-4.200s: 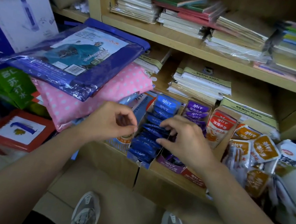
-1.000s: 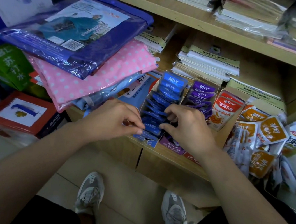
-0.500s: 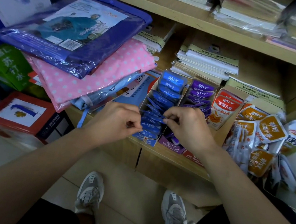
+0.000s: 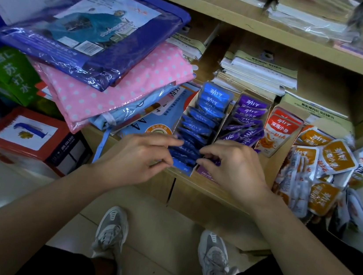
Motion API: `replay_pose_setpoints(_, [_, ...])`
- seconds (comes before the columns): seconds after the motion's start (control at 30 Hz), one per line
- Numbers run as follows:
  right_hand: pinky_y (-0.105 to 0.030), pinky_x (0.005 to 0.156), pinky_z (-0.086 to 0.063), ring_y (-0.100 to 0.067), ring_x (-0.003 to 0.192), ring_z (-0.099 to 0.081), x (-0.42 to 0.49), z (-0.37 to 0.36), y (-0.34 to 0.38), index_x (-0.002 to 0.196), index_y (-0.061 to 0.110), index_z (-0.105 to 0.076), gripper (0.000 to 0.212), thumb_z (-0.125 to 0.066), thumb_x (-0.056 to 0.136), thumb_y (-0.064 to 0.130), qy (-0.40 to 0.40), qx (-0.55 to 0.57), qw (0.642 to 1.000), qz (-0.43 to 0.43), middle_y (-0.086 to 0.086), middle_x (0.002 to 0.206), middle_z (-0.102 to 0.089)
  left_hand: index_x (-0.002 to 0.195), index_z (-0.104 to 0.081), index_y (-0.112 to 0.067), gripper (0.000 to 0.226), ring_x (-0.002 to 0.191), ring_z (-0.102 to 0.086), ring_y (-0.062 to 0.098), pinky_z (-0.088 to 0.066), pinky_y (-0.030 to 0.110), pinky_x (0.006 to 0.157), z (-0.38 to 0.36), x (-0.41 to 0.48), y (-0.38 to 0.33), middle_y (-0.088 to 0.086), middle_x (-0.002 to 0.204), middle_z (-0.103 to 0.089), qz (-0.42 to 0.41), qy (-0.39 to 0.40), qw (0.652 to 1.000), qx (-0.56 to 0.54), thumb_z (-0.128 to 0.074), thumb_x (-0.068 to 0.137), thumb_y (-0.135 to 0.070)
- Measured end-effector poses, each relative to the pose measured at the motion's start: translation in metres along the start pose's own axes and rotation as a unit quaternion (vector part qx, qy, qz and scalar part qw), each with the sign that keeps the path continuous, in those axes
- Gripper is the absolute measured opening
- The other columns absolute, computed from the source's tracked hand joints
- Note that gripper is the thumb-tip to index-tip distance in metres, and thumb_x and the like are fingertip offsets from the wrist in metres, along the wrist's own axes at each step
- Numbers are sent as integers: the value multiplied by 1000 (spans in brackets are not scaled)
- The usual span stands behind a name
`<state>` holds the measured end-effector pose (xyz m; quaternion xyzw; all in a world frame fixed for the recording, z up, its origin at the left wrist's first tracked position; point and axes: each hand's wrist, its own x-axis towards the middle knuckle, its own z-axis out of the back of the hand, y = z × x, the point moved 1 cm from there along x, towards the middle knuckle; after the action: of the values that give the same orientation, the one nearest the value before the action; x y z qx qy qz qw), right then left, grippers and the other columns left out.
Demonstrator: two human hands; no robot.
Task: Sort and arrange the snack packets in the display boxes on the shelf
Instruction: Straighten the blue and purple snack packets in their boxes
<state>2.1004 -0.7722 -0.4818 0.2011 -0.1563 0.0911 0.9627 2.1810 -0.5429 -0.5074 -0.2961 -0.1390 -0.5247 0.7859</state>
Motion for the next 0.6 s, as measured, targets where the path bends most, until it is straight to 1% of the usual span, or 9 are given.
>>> replay_pose_setpoints(0.03, [-40,69,-60,-11,81,-68,0,0,1,98,19,-78,16,-79,84,27,-9,11,1000,-9,6,88,-74,77,-76,-15,8,123,-62,11,-58,34,91,-1,0,1,2,130,-68,3,6,1000,-12,-82,82,-12])
replay_pose_setpoints(0.1, [-37,69,-61,-7,77,-67,-1,2,0,94,18,-78,12,-78,85,27,-13,32,999,-27,7,84,-74,76,-75,-13,9,130,-57,14,-55,40,98,-1,1,2,6,136,-64,10,27,999,-28,-84,80,-11])
replay_pose_setpoints(0.2, [-38,72,-61,-10,82,-70,-5,0,2,103,19,-78,27,-79,82,36,15,16,999,-29,5,93,-76,75,-73,-15,12,133,-54,14,-52,41,102,-2,2,3,4,140,-60,19,49,998,-22,-83,81,-13])
replay_pose_setpoints(0.23, [-40,71,-61,-13,83,-71,-5,-2,3,106,19,-78,32,-79,82,40,15,-8,1000,-20,4,95,-76,74,-72,-16,13,133,-54,13,-51,41,102,-2,3,3,3,142,-58,25,54,998,-25,-82,82,-13])
replay_pose_setpoints(0.3, [-42,67,-61,-18,81,-71,-7,-8,8,103,20,-79,29,-75,84,42,8,-42,999,1,4,93,-76,72,-70,-17,16,127,-59,12,-54,41,95,-2,3,4,0,149,-51,40,57,997,-39,-81,82,-13])
replay_pose_setpoints(0.37, [-42,66,-61,-20,81,-72,-8,-11,12,103,20,-79,28,-69,86,40,9,-43,999,10,4,94,-76,72,-69,-20,17,114,-64,4,-57,41,87,-1,4,5,-6,155,-43,63,55,995,-56,-81,82,-13])
replay_pose_setpoints(0.43, [-44,68,-61,-22,84,-73,-8,-12,12,105,18,-78,28,-70,86,36,8,-36,999,10,2,97,-76,72,-69,-23,19,105,-65,-3,-58,40,82,0,4,6,-11,157,-39,75,56,994,-64,-82,81,-13])
replay_pose_setpoints(0.5, [-45,68,-60,-25,83,-72,-7,-14,10,103,16,-78,20,-74,87,27,2,-41,999,14,-1,95,-76,71,-68,-24,19,106,-68,4,-57,41,81,0,5,6,-13,158,-38,74,63,993,-66,-81,82,-14])
replay_pose_setpoints(0.6, [-44,62,-58,-27,76,-68,-5,-21,10,93,14,-76,11,-66,92,18,-5,-64,998,11,-2,85,-71,71,-69,-24,18,108,-67,14,-56,43,83,2,6,6,-15,158,-37,64,71,993,-63,-80,83,-16])
